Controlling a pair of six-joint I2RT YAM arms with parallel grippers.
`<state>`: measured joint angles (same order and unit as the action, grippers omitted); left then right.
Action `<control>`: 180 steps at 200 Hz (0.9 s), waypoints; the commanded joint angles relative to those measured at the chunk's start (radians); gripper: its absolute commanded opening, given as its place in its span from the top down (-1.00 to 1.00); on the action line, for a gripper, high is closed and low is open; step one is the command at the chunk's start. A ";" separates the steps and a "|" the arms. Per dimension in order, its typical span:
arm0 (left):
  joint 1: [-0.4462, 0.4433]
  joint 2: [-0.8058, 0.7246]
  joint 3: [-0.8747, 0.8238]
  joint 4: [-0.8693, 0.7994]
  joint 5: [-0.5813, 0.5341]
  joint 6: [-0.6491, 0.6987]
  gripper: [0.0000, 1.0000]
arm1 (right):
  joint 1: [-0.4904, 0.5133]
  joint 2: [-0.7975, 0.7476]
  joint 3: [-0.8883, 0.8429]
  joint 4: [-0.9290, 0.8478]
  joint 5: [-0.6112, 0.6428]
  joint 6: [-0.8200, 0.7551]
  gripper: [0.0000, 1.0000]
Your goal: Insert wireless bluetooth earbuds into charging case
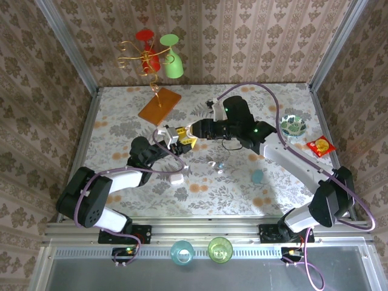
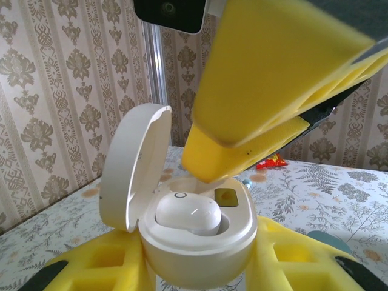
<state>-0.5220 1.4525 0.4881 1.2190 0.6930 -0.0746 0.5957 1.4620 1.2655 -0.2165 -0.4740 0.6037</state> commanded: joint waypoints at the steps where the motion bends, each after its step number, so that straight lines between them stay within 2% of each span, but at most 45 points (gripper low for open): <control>1: -0.002 -0.017 0.028 0.057 0.023 0.002 0.45 | -0.002 -0.059 -0.022 -0.003 -0.005 -0.034 0.13; 32: 0.013 -0.025 0.019 0.058 0.022 0.007 0.45 | -0.001 -0.173 -0.074 0.006 0.006 -0.101 -0.03; 54: 0.027 -0.044 0.008 0.057 0.023 0.007 0.45 | -0.013 -0.284 -0.136 -0.033 0.139 -0.125 -0.10; 96: 0.048 -0.081 -0.015 0.032 0.023 0.010 0.45 | -0.106 -0.402 -0.287 -0.054 0.279 -0.068 -0.10; 124: 0.051 -0.128 -0.029 -0.004 0.012 0.024 0.44 | -0.125 -0.337 -0.314 -0.066 0.307 -0.044 -0.09; 148: 0.051 -0.173 -0.036 -0.039 0.010 0.030 0.44 | -0.124 -0.229 -0.303 -0.046 0.260 -0.043 -0.09; 180: 0.050 -0.221 -0.040 -0.045 0.013 0.006 0.44 | -0.082 -0.045 -0.212 -0.107 0.285 -0.070 -0.05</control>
<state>-0.4759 1.2770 0.4576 1.1748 0.6952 -0.0662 0.4820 1.3113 0.9722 -0.2665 -0.2165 0.5491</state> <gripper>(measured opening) 0.340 0.533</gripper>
